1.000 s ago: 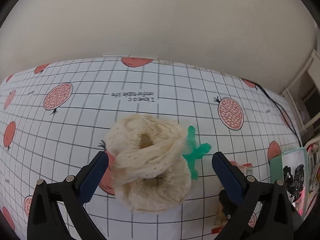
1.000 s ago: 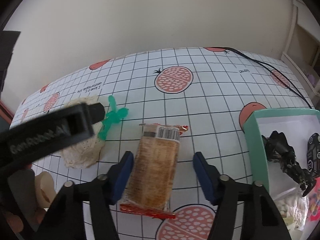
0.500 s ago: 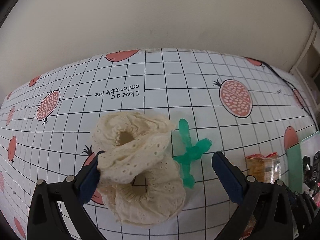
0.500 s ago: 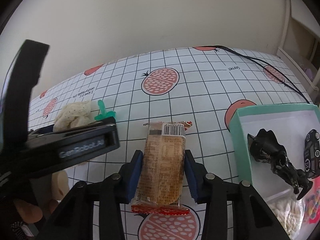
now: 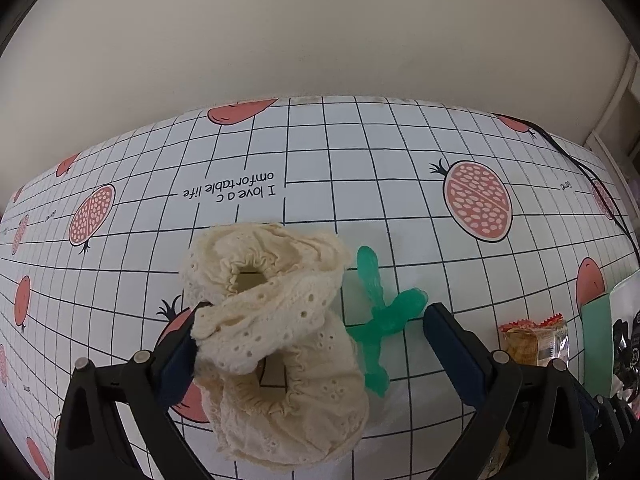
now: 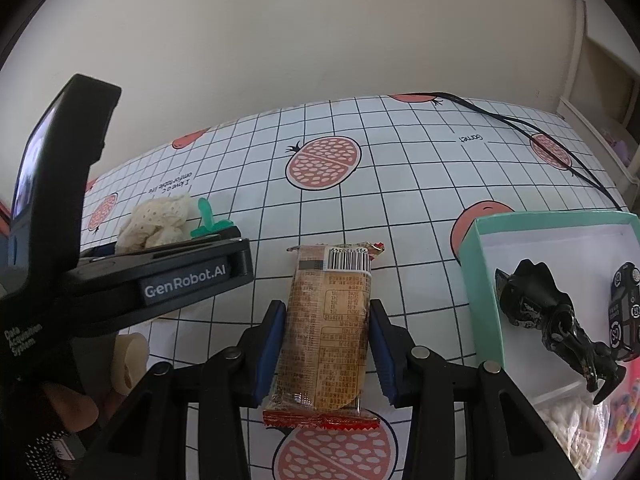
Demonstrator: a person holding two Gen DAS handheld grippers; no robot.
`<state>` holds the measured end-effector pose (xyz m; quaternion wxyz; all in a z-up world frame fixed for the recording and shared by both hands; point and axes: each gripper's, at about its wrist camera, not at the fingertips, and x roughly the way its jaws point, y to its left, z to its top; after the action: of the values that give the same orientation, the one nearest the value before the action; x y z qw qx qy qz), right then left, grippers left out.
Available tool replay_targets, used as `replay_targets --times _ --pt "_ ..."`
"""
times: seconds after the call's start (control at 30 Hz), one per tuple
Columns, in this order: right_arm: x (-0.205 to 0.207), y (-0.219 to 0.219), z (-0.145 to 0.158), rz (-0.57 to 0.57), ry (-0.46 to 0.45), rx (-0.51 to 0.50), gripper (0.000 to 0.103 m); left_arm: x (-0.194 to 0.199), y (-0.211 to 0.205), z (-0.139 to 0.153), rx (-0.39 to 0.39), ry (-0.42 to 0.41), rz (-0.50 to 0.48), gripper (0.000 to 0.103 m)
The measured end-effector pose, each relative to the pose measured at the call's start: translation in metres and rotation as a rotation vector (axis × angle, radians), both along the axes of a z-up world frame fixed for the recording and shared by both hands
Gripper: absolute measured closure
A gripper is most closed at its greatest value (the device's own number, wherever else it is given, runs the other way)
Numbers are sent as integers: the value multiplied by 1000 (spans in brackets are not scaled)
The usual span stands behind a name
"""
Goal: Organize objects
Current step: 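Grasp the snack bar packet with the right tool while the left tool grasps the lace scrunchie, then lift and carry the snack packet over the tray with the right tool while the left tool carries the scrunchie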
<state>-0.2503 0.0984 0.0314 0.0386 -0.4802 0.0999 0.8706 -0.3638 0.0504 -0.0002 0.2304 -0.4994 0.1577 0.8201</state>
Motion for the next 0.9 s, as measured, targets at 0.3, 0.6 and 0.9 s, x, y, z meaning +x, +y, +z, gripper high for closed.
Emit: replay_targets --times 0.3,0.6,0.9 --pt "0 0 -1 4 -2 2 59 7 -3 7 7 10 -25 29" --pt "0 -1 -2 10 -5 2 59 15 -10 13 9 23 -37 53" --pt "2 1 -2 13 -12 -14 59 28 -19 15 13 29 -27 64"
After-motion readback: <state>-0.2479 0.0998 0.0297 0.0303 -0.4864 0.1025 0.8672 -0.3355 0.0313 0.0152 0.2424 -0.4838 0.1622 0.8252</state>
